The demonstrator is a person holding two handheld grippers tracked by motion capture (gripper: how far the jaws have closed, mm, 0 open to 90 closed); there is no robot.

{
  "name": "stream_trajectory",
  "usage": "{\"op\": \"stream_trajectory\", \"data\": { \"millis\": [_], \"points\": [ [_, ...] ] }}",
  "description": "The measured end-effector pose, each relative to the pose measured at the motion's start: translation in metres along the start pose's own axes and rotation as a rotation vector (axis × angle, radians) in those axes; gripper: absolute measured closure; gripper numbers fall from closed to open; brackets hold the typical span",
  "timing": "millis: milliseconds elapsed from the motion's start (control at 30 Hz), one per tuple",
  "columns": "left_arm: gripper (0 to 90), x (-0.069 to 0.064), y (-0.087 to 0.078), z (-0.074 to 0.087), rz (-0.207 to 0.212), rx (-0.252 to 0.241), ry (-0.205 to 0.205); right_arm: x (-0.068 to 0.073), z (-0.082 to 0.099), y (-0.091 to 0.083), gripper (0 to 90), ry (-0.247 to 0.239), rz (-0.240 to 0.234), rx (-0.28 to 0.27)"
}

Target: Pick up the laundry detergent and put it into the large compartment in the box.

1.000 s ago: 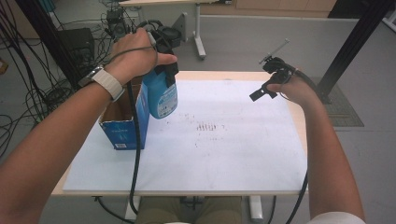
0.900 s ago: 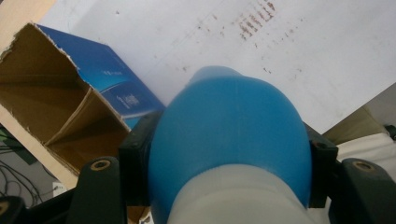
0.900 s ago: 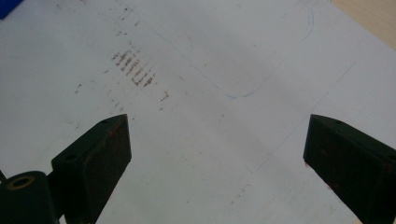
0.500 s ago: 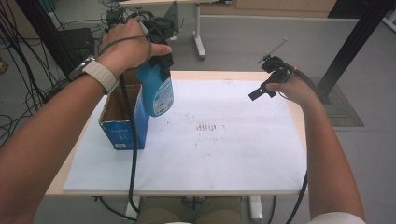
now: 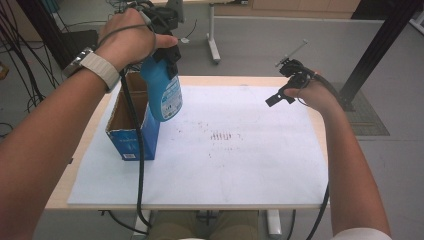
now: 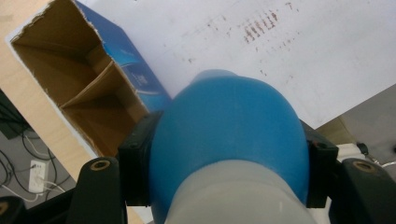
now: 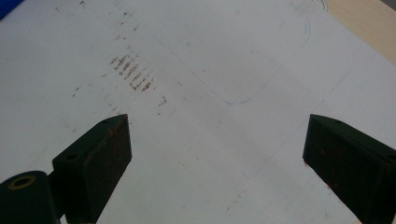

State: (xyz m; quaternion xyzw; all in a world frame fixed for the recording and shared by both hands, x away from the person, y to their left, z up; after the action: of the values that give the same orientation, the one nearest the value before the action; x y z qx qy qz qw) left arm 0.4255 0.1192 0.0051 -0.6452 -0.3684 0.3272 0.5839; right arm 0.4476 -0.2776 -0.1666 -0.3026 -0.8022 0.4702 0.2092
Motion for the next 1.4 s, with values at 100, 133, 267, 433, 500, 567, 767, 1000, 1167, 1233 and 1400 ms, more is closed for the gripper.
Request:
{"op": "stream_trajectory", "data": {
  "millis": [100, 133, 267, 433, 500, 567, 767, 1000, 1167, 1233, 1400],
  "points": [
    [37.2, 0.003, -0.005, 0.000, -0.006, 0.000, -0.026, 0.000, -0.001, 0.001, 7.9, -0.001, -0.002, 0.005],
    [37.2, 0.004, -0.006, 0.000, -0.005, 0.001, -0.036, -0.001, -0.001, 0.001, 7.9, 0.001, -0.004, 0.003],
    [37.2, 0.008, -0.009, -0.001, -0.001, 0.012, -0.067, 0.000, -0.003, 0.003, 7.9, -0.005, -0.007, 0.002],
    [37.2, 0.012, -0.016, -0.002, 0.001, 0.021, -0.101, 0.000, -0.003, 0.003, 7.9, -0.007, -0.008, 0.001],
    [37.2, 0.013, -0.017, -0.002, -0.001, 0.022, -0.109, 0.000, -0.003, 0.003, 7.9, -0.007, -0.007, 0.002],
    [37.2, 0.014, -0.019, -0.002, 0.000, 0.020, -0.118, 0.000, -0.002, 0.003, 7.9, -0.011, -0.006, -0.001],
    [37.1, 0.022, -0.025, 0.000, 0.011, 0.022, -0.158, 0.000, -0.002, 0.002, 7.9, -0.010, -0.005, -0.008],
    [37.1, 0.029, -0.033, 0.004, 0.010, 0.015, -0.200, -0.001, -0.003, 0.004, 8.0, -0.015, -0.008, -0.008],
    [37.1, 0.039, -0.039, 0.010, 0.023, 0.006, -0.240, 0.000, -0.006, 0.007, 8.0, -0.022, -0.012, -0.005],
    [37.1, 0.042, -0.042, 0.013, 0.022, -0.002, -0.257, 0.000, -0.006, 0.007, 8.0, -0.026, -0.012, -0.008],
    [37.1, 0.048, -0.047, 0.017, 0.008, -0.003, -0.288, 0.000, -0.007, 0.008, 8.1, -0.027, -0.016, -0.010]
  ]
}}
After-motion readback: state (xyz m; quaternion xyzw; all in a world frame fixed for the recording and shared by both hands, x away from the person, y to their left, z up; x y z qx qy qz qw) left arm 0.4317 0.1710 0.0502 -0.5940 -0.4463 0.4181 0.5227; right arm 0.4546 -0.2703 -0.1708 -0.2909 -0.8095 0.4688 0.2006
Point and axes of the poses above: each handheld gripper's, and its own axes: y roughly forward along the jaws, z roughly out of its underside, x roughly to its left, the point moved 4 cm from there along y, roughly forward along the jaws, and after that the axes turned 1 degree about -y, right-handed, at the moved point
